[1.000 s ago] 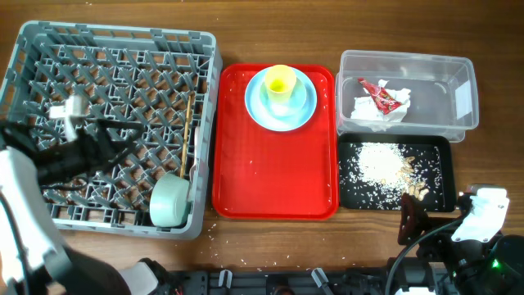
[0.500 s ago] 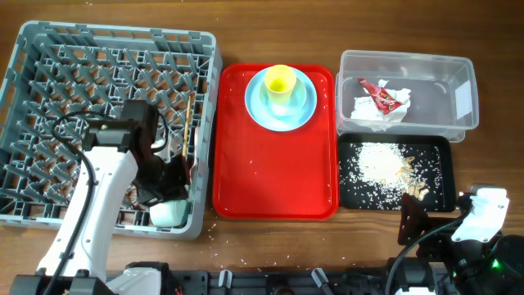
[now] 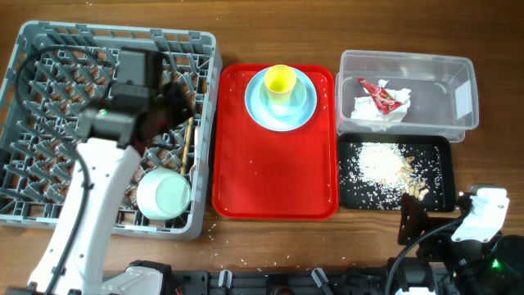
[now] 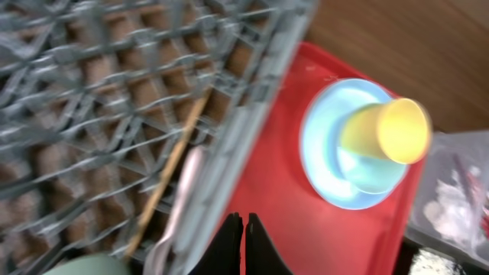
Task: Sort waste into correct bins and load items into the dishwasher rack
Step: 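Move the left gripper over the yellow cup on the red tray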
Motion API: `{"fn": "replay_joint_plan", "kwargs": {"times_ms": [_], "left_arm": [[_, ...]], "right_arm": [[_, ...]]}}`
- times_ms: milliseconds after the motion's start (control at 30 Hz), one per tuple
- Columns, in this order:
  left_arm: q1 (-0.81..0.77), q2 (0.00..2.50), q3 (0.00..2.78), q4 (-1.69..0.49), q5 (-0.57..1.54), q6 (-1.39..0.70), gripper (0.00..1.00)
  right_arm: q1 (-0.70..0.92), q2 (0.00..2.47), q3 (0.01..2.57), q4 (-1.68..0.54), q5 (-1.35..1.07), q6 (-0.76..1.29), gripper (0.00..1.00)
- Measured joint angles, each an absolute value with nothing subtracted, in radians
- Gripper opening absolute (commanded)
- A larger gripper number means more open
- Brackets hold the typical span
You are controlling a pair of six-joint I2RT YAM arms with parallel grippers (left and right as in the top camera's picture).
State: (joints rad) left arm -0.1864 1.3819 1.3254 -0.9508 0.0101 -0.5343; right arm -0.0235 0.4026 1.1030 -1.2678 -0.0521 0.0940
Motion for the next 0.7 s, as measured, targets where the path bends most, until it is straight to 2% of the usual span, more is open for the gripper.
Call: {"fn": "replay_joint_plan", "kwargs": {"times_ms": [133, 300, 633, 667, 700], "left_arm": [[-0.299, 1.505, 1.325, -0.782, 0.017, -0.506, 0.15], [-0.327, 1.684, 1.325, -0.769, -0.052, -0.491, 0.16], [-0.327, 1.734, 1.325, -0.777, -0.218, -0.483, 0.16], [-0.327, 1.748, 1.325, -0.777, -0.219, -0.482, 0.25], [-0.328, 1.757, 1.325, -0.776, -0.213, -0.467, 0.25]], "right_arm": [[-0.023, 0.403, 1.103, -1.268, -0.052, 0.094, 1.00], [-0.023, 0.403, 1.103, -1.267, -0.052, 0.094, 1.00], [-0.023, 0.403, 1.103, -1.268, -0.052, 0.094, 1.00], [-0.023, 0.403, 1.103, -1.268, -0.052, 0.094, 1.00], [-0.023, 0.403, 1.103, -1.268, -0.052, 0.094, 1.00]]}}
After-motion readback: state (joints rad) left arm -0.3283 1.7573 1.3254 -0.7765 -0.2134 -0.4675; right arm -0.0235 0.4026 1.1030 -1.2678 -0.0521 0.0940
